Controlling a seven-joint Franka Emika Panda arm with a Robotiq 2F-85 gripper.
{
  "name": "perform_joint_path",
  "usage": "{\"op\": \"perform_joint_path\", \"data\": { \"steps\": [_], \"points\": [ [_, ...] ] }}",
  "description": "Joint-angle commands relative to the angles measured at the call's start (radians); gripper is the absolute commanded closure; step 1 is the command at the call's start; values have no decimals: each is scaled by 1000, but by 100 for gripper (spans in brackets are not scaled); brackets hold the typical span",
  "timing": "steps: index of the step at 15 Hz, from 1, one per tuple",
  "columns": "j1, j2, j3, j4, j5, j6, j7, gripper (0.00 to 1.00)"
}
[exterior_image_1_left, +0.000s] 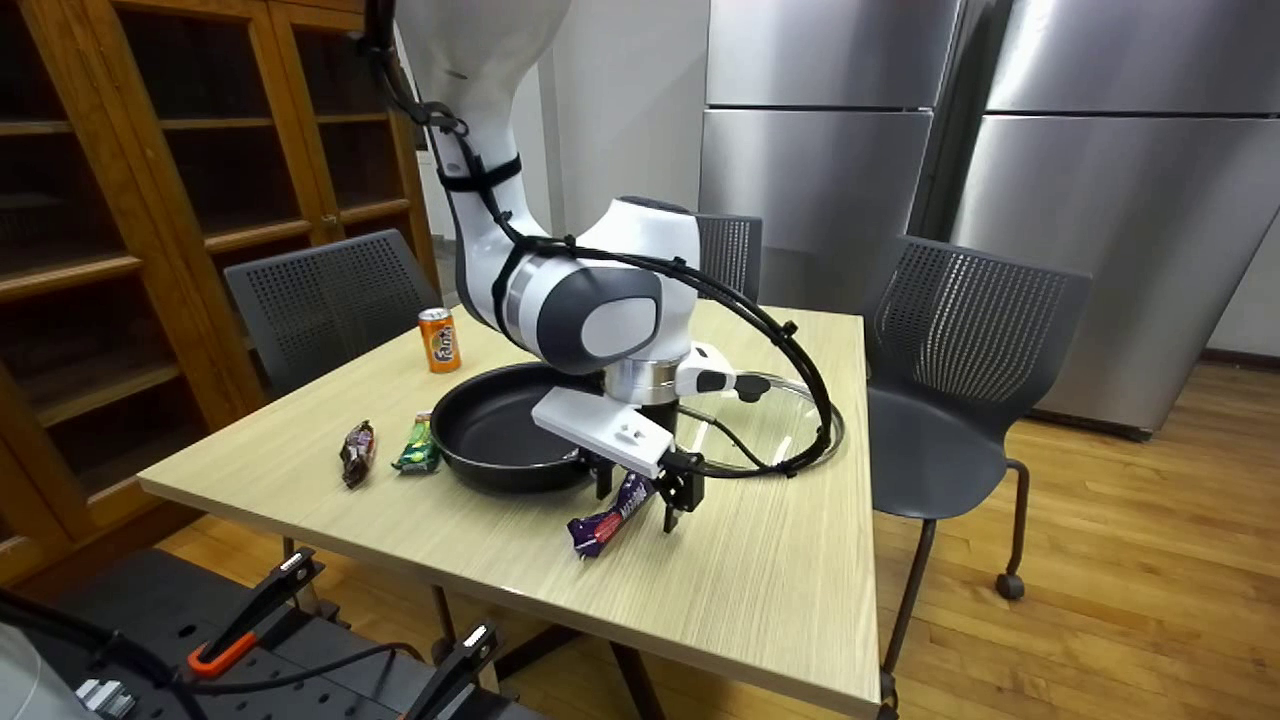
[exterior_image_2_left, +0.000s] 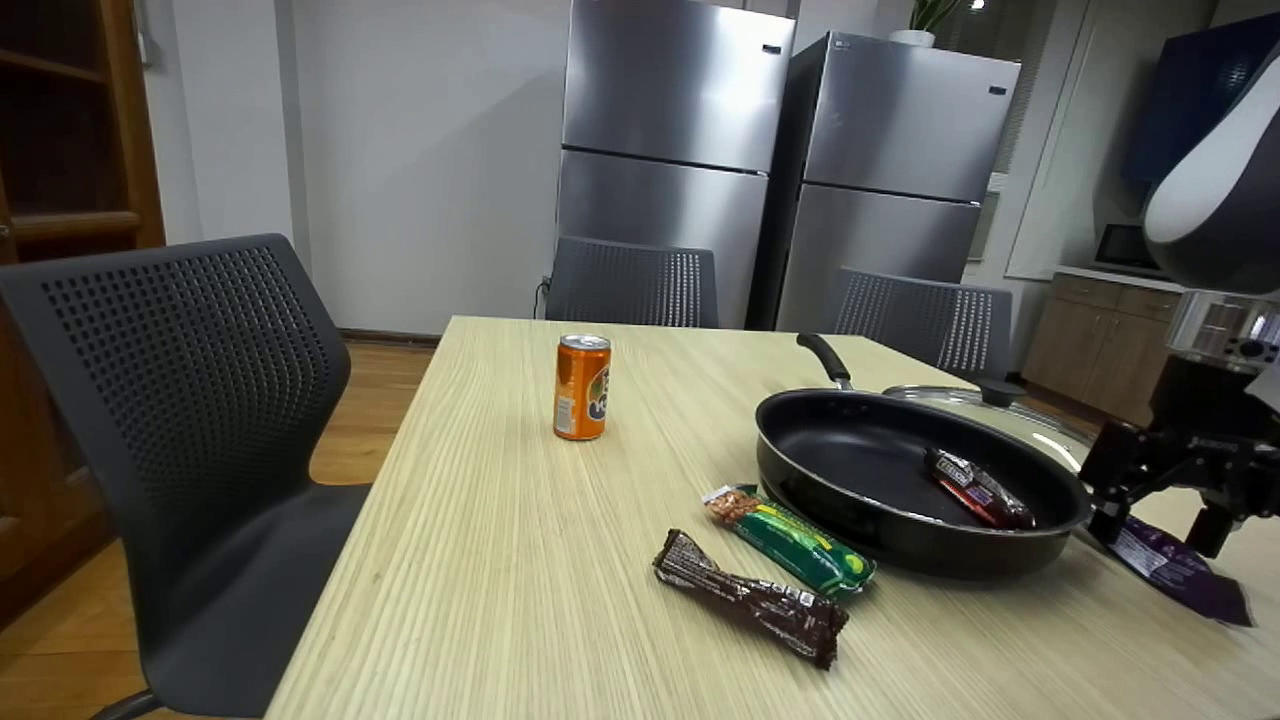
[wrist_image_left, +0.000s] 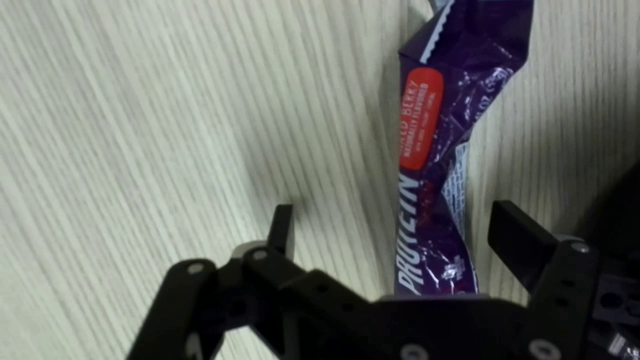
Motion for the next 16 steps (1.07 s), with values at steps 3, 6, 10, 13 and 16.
{"op": "perform_joint_path", "data": {
  "steps": [3,6,10,13,16],
  "points": [
    [-5,-56,-6,-77,-70,22,10,0],
    [9,-70,-14,-99,-101,45,23,0],
    [10,-95,-13,-112,-122,60,28,0],
    [22,-90,-23,-101,-135,65,34,26],
    [29,-83,-30,-94,-146,63,40,51]
  ]
}}
